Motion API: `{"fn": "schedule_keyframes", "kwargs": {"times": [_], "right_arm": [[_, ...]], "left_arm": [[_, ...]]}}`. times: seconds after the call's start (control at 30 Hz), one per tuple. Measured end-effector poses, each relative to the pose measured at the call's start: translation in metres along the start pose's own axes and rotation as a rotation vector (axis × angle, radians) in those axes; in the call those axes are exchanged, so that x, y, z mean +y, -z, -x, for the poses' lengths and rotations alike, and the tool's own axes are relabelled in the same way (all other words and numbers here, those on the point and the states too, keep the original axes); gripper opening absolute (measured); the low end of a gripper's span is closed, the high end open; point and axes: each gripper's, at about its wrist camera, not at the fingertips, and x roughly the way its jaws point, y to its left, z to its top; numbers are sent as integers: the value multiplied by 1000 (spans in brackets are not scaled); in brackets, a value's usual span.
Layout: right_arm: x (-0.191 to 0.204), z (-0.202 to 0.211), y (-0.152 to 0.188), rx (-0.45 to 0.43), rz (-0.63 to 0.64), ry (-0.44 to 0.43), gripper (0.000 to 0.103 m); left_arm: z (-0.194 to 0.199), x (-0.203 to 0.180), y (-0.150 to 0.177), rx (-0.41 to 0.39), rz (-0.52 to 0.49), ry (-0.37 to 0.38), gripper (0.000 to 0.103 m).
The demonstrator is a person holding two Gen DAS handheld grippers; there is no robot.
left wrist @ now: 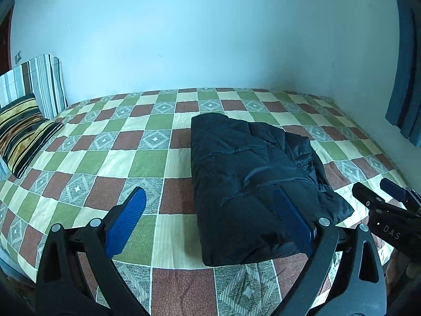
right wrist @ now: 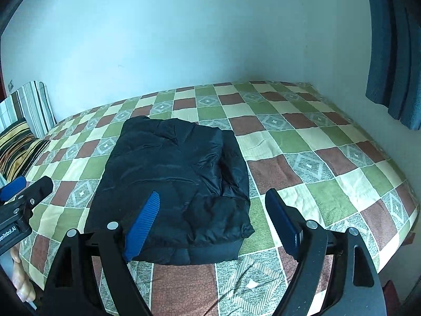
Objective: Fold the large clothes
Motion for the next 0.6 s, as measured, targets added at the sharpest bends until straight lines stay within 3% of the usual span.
{"fn": "schedule_keyframes", "kwargs": {"times": [0.6], "right_arm": [[8, 11, -1, -16, 12, -13, 81]], "left_arm": [[8, 3, 2, -7, 2, -7, 98]]}}
